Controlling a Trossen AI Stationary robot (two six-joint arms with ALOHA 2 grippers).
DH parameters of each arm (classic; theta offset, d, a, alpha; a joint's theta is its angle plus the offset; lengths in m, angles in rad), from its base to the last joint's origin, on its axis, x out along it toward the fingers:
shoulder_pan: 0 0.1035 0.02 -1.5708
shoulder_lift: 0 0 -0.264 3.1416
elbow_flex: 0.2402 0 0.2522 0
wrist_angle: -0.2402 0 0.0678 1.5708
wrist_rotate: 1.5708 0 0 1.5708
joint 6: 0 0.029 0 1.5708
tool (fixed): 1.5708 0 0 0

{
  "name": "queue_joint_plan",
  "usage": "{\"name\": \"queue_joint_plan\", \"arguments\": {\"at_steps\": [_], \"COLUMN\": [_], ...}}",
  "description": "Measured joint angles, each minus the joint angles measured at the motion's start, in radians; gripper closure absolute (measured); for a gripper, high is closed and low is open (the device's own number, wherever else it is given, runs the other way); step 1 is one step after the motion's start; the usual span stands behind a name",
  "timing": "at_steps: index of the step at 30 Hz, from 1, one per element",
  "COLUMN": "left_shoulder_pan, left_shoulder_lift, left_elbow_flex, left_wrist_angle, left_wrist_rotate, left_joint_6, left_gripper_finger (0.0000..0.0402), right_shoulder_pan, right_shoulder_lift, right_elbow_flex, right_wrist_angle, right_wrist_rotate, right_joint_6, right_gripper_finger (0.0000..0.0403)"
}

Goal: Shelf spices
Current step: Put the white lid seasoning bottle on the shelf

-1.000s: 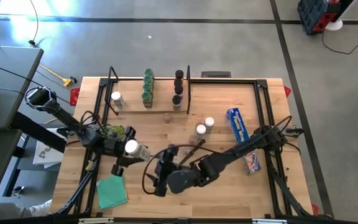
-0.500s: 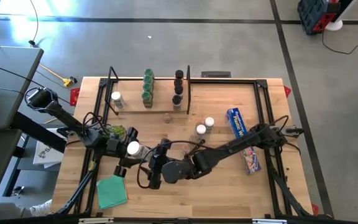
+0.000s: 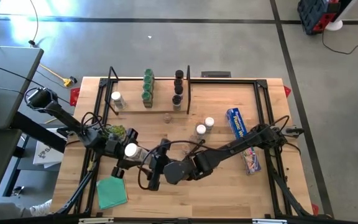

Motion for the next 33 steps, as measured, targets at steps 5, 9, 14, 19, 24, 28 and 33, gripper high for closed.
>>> {"name": "queue_joint_plan", "arguments": {"at_steps": [5,9,14,19,24,28,33], "left_shoulder_pan": [-0.001,-0.001,-0.001,-0.011,-0.004,0.009,0.010], "left_shoulder_lift": [0.000,0.000,-0.001,-0.019,-0.048,-0.047,-0.050], "left_elbow_flex": [0.000,0.002,0.002,0.005,0.032,0.077,0.086], "left_wrist_angle": [-0.043,-0.067,-0.127,-0.253,-0.521,-0.675,-0.662], "left_wrist_rotate": [0.011,0.017,0.018,-0.044,-0.095,-0.129,-0.068], "left_joint_6": [0.003,0.025,0.033,0.028,-0.021,-0.049,-0.065], "left_gripper_finger": [0.0214,0.0214,0.0214,0.0200,0.0128,0.0127,0.0141], "right_shoulder_pan": [-0.001,-0.001,-0.001,-0.006,0.000,-0.003,-0.003], "right_shoulder_lift": [0.000,0.000,0.000,0.000,-0.016,-0.005,-0.009], "right_elbow_flex": [-0.001,-0.001,-0.001,0.059,0.122,0.118,0.120], "right_wrist_angle": [-0.009,-0.028,-0.076,-0.310,-0.602,-0.734,-0.818], "right_wrist_rotate": [-0.006,-0.019,-0.036,-0.079,-0.168,-0.212,-0.229], "right_joint_6": [0.044,0.061,0.101,0.183,0.324,0.381,0.434], "right_gripper_finger": [0.0193,0.0218,0.0218,0.0219,0.0219,0.0219,0.0219]}}
